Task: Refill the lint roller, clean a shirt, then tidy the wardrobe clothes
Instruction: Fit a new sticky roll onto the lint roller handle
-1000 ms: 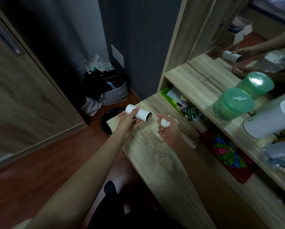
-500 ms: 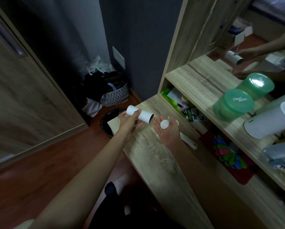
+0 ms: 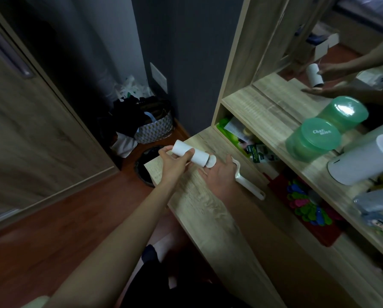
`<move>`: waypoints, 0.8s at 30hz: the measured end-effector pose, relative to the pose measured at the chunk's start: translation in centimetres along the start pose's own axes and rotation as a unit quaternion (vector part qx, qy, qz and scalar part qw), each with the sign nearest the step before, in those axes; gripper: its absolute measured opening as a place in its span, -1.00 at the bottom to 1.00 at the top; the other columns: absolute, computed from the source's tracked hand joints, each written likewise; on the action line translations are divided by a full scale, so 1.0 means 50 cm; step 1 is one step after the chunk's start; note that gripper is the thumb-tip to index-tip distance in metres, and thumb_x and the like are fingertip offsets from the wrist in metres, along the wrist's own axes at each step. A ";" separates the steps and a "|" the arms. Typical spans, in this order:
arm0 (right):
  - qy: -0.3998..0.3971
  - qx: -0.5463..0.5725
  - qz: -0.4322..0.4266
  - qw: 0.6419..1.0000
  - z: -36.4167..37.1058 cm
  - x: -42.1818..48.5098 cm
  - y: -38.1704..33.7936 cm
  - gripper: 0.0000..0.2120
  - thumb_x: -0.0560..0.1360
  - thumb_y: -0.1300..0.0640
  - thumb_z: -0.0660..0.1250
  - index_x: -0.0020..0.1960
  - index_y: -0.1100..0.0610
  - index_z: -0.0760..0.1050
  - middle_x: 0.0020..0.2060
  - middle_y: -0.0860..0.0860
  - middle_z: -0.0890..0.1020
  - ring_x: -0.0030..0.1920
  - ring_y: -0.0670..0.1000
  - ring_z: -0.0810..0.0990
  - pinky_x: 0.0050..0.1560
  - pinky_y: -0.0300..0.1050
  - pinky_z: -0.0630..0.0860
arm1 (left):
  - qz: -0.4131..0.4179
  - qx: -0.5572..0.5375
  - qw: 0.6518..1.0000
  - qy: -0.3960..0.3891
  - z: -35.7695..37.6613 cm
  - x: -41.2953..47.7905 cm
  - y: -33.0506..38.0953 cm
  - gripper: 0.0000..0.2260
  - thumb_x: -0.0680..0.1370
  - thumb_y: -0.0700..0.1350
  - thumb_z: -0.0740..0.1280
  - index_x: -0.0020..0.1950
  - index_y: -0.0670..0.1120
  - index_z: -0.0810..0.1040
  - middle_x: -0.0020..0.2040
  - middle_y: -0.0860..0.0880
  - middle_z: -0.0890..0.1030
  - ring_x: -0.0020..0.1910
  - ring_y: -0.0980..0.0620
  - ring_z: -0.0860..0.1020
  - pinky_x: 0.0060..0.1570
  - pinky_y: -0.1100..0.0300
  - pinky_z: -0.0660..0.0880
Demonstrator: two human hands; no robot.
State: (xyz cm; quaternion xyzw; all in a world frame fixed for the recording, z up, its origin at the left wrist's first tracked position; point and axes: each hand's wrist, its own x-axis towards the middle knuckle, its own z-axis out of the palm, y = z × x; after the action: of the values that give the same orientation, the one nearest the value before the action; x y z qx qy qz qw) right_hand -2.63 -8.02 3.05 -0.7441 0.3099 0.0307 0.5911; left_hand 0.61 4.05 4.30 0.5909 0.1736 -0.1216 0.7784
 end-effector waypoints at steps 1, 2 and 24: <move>-0.048 0.127 0.053 0.989 0.003 0.005 -0.006 -0.40 0.62 -0.19 -0.05 0.50 0.19 0.11 0.26 0.04 0.46 0.20 0.06 0.47 0.41 0.06 0.17 | 0.001 -0.001 1.000 -0.002 0.001 -0.001 0.000 -0.52 0.50 -0.19 0.43 0.24 -0.06 0.18 0.02 -0.06 0.56 0.05 -0.01 0.60 -0.13 0.24 0.61; -0.104 0.256 0.097 0.956 0.003 -0.012 -0.014 -0.39 0.62 -0.20 -0.10 0.48 0.20 0.15 0.19 0.03 0.47 0.13 0.05 0.48 0.38 0.07 0.24 | 0.002 -0.001 1.000 -0.003 0.002 -0.003 -0.001 -0.52 0.50 -0.19 0.43 0.24 -0.06 0.18 0.02 -0.05 0.56 0.04 0.00 0.60 -0.09 0.22 0.61; -0.090 0.220 0.038 0.971 0.013 -0.003 -0.023 -0.50 0.57 0.04 0.09 0.33 0.41 0.30 0.07 0.21 0.53 -0.01 0.09 0.53 0.10 -0.25 0.47 | -0.023 -0.075 0.997 0.007 0.009 -0.008 -0.012 -0.52 0.50 -0.18 0.44 0.22 -0.03 0.18 0.09 -0.11 0.53 0.07 -0.05 0.61 -0.17 0.21 0.62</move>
State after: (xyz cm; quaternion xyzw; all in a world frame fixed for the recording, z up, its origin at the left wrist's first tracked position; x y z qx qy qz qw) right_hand -1.98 -7.25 3.94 -0.5775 0.2828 0.0509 0.7642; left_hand 0.04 3.43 4.05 0.5273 0.2010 -0.1220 0.8165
